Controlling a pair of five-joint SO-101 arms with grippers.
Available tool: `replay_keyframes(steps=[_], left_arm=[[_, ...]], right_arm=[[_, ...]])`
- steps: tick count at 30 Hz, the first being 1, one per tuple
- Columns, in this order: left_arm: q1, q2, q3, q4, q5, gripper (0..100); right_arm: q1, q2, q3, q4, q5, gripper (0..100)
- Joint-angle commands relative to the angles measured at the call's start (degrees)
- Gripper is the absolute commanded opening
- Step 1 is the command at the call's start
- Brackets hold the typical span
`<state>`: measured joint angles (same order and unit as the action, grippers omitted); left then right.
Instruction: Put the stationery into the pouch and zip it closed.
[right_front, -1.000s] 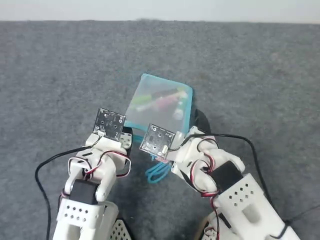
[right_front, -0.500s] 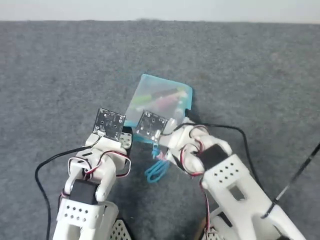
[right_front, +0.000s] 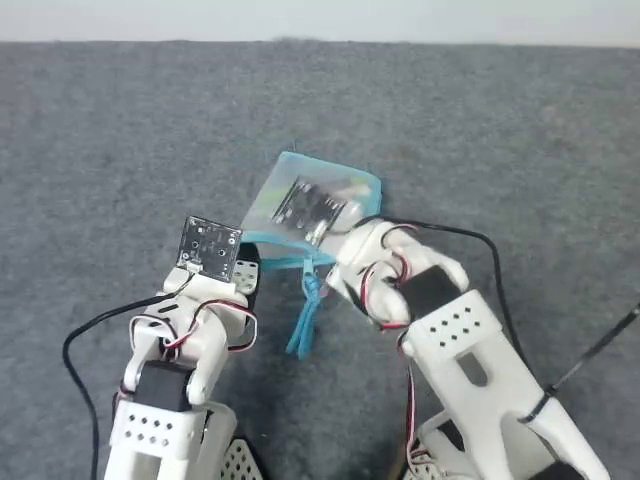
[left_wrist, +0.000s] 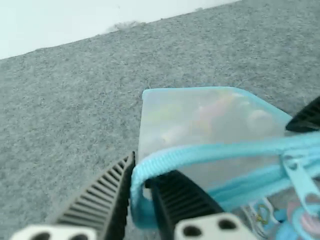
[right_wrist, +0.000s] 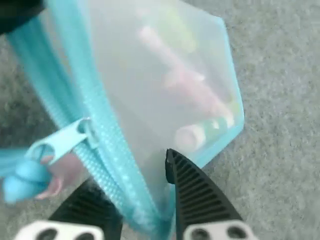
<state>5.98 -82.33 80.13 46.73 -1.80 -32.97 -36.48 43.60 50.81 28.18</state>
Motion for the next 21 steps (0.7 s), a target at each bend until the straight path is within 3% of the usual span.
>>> replay_keyframes(steps=[1,5,11,16,21], left_arm=[[-0.35,0.53,-6.02,2.37,0.26,15],[-0.35,0.53,-10.59,7.91,0.18,18],[-0.35,0.53,-10.68,8.53,0.09,18],[-0.18,0.53,-10.51,8.26,0.09,18],[0.62,0.62,-7.16,5.27,-1.67,27]], right_arm=[[2.95,5.32,-7.65,-1.36,-4.75,0.5],[6.02,16.75,-15.65,-1.36,-8.26,0.5],[7.34,27.65,-28.22,2.68,-12.92,0.5],[6.11,28.44,-33.58,8.13,-14.51,0.5],[1.63,24.48,-31.12,10.33,-14.68,0.5]])
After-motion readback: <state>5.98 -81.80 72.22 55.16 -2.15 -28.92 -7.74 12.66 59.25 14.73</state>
